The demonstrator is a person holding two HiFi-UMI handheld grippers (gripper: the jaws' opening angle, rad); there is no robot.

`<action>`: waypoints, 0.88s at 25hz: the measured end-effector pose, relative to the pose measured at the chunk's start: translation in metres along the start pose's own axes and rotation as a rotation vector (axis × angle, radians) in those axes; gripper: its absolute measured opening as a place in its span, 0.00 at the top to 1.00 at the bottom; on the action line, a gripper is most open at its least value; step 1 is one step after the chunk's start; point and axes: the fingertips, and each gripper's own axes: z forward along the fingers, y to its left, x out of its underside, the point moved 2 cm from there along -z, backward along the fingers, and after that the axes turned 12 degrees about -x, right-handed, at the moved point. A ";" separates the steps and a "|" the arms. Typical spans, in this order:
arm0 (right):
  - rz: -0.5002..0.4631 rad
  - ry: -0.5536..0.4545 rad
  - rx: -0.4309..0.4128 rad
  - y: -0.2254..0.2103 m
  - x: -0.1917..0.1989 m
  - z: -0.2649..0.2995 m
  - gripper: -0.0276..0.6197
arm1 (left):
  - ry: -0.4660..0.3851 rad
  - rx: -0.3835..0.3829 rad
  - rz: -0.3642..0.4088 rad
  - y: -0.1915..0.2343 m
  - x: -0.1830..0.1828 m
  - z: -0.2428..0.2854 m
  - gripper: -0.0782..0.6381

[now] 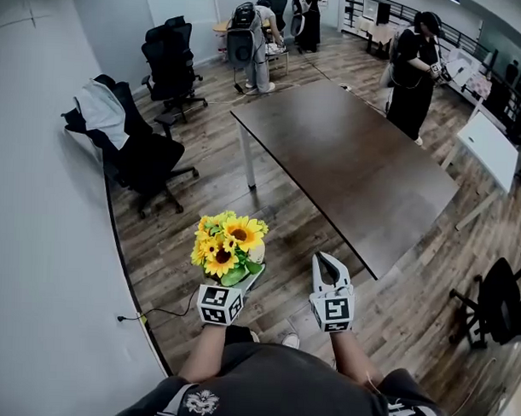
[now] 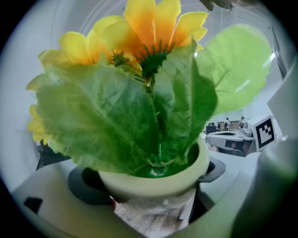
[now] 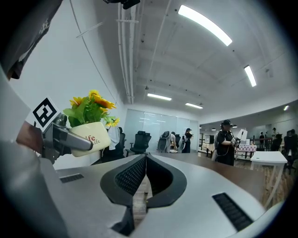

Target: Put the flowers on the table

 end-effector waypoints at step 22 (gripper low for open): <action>-0.008 -0.009 0.041 -0.040 0.011 0.021 0.92 | 0.017 0.038 0.092 -0.017 0.002 0.051 0.13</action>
